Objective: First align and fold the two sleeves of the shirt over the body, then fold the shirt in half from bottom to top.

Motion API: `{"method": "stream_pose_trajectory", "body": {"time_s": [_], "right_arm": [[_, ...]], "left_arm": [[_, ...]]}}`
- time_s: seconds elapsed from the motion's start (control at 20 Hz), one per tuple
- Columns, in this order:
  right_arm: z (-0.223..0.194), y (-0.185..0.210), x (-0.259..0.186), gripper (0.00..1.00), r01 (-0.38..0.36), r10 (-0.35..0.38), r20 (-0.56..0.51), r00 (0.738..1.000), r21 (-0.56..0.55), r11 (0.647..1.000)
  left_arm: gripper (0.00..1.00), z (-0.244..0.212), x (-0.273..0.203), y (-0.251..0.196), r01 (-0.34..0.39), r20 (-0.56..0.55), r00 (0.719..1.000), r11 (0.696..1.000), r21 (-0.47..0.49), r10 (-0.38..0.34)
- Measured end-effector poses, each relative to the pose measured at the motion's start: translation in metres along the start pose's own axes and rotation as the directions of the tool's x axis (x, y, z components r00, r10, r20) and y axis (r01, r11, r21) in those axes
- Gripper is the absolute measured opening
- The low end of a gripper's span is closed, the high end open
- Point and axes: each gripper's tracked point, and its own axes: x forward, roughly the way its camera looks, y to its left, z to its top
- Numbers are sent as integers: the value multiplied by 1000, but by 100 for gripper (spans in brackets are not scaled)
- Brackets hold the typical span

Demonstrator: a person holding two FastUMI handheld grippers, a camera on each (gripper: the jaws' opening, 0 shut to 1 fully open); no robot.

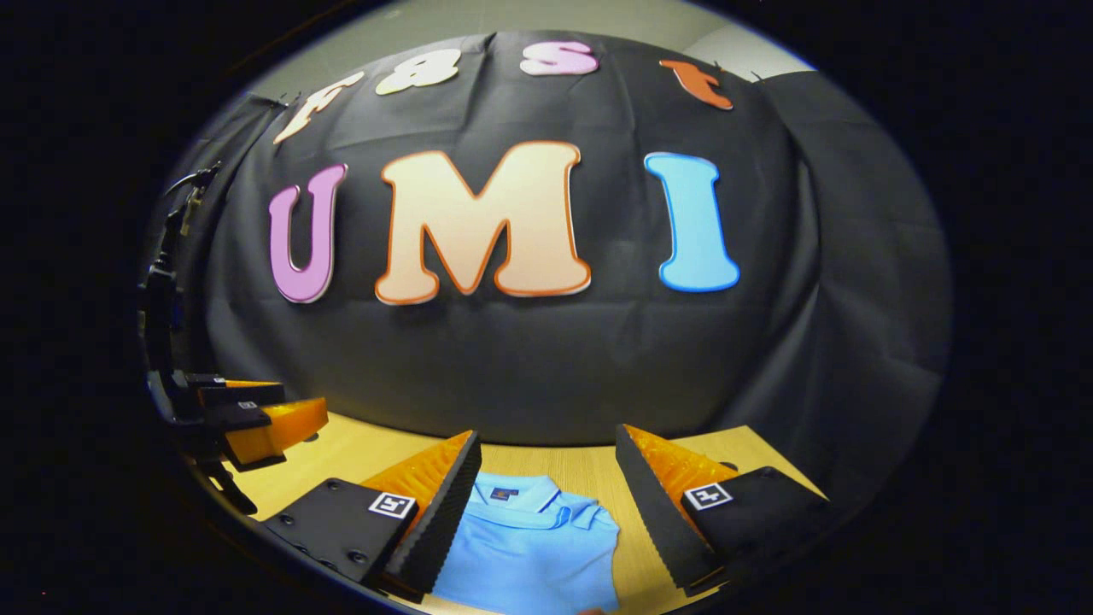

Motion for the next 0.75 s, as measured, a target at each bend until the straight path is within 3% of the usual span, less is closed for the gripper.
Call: {"method": "stream_pose_trajectory", "body": {"time_s": [0.45, 0.75], "right_arm": [[56, -14, -127, 98, -32, 30, 121, 992, 13, 999], [55, -30, -201, 95, -6, 0, 122, 992, 50, 999]], "left_arm": [[95, 42, -125, -22, -34, 112, 993, 999, 7, 33], [94, 45, -200, -38, -55, 142, 989, 998, 42, 48]]}}
